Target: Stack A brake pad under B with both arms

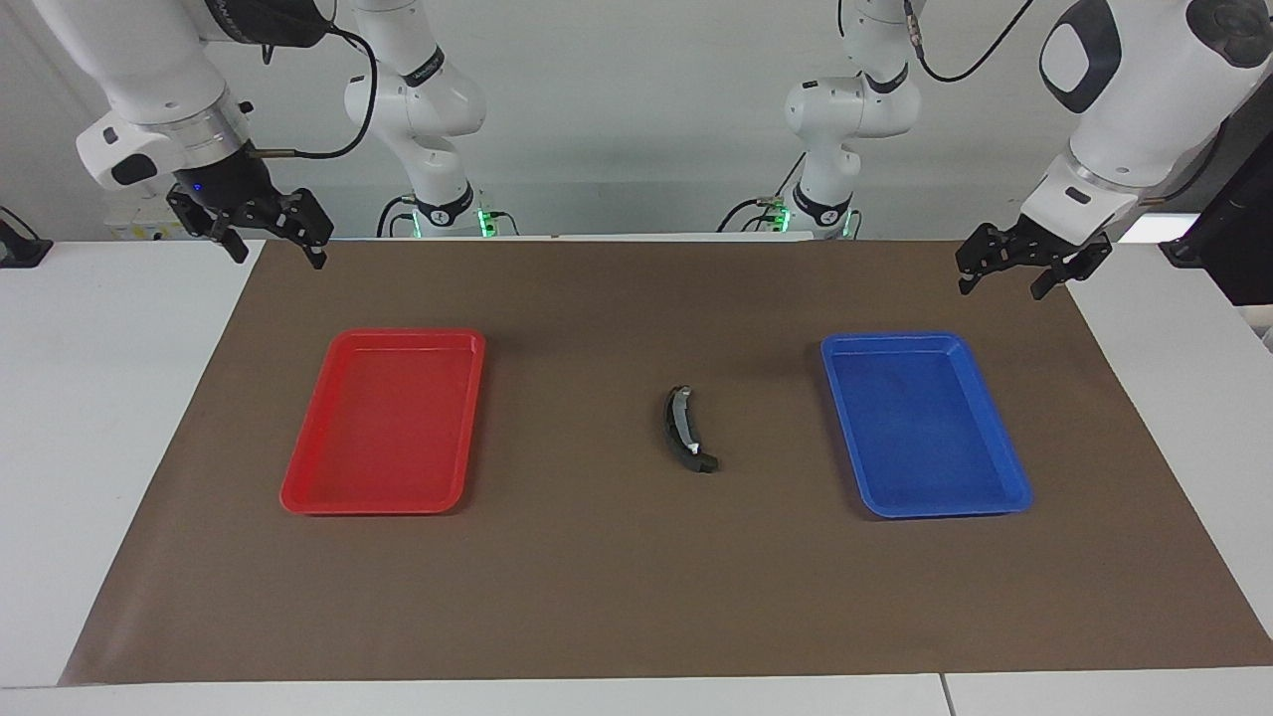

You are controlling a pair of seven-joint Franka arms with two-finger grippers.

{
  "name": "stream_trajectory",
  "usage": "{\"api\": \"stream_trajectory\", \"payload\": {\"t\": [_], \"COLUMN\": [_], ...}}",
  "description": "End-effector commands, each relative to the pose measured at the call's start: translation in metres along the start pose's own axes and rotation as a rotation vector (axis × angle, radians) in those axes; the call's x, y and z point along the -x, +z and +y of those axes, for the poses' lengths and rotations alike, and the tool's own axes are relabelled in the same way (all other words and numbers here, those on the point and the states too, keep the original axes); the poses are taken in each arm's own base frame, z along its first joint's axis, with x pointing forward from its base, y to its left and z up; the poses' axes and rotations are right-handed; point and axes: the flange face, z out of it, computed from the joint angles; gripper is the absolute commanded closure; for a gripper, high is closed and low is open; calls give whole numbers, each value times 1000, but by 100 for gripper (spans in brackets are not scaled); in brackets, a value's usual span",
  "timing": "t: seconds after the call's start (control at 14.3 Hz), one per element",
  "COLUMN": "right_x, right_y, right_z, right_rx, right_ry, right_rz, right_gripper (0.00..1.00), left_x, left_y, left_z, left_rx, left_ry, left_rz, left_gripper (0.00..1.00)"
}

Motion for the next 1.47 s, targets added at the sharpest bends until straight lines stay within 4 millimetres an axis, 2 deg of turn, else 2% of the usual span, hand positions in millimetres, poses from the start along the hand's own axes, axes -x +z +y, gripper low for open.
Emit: {"api": "stream_trajectory", "payload": {"t": [0.0, 0.77, 0.91, 1.4], "right_x": [0, 2, -1, 0], "right_y": [-2, -1, -1, 0], "right_z": [2, 1, 2, 1], "right_rx": [11, 16, 19, 11], "right_ry": [-28, -38, -98, -53], "right_rz": [9, 4, 31, 29], "right_gripper": [0, 0, 0, 0], "left_x": [10, 10, 10, 10], "left_y": [0, 0, 0, 0], "left_z": [-2, -2, -2, -2], "left_rx": [-15, -15, -17, -17], "left_ry": [-10, -10, -10, -10], "left_rz": [9, 9, 9, 9], "left_gripper": [2, 2, 2, 2]}}
